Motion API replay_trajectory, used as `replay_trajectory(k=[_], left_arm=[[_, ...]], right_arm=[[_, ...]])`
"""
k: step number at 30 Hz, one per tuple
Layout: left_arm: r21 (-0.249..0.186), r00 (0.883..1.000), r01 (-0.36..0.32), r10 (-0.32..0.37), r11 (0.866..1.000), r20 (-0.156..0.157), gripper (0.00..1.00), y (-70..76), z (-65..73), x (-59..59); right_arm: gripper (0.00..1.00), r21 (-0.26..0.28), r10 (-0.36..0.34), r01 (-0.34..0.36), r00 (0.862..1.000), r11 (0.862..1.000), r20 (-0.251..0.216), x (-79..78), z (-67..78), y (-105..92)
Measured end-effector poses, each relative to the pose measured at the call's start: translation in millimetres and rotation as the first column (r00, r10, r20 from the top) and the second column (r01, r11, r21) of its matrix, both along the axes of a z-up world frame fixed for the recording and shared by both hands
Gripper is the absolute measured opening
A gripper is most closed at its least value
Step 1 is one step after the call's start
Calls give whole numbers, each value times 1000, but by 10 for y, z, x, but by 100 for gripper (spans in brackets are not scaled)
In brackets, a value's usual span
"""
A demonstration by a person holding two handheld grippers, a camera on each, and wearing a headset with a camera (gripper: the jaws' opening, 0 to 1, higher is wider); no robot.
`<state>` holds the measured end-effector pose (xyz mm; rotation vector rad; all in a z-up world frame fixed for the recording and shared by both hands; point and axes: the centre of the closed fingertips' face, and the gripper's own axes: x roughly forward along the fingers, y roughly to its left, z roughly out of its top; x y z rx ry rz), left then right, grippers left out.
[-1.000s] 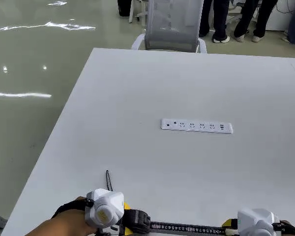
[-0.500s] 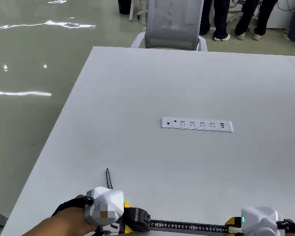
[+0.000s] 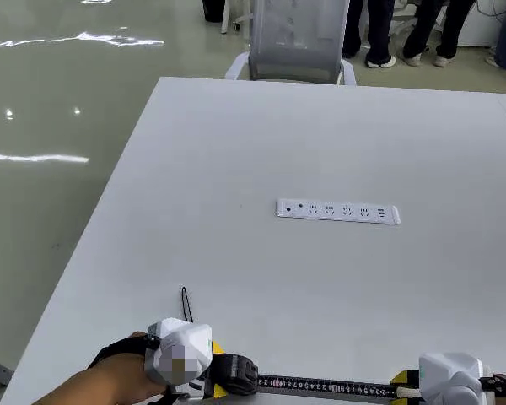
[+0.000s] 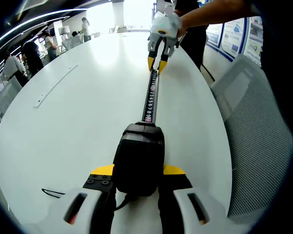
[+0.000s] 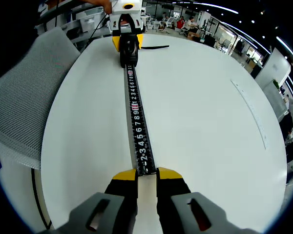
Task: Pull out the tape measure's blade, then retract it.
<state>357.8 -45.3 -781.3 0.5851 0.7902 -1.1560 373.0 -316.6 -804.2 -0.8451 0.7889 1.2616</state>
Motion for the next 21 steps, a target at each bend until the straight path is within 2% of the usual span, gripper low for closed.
replay_trajectory(k=[17,21], left_arm=[[0,1000,-5,5,1000,0,29,0,-11,-1],[0,1000,-9,9,1000,1,29,6,-10,-2]], right_arm=[[12,0,-12,12,1000,1000,1,-5,-12,-20],[12,-9,-9,9,1000,1000,-2,-43,-4,-129]])
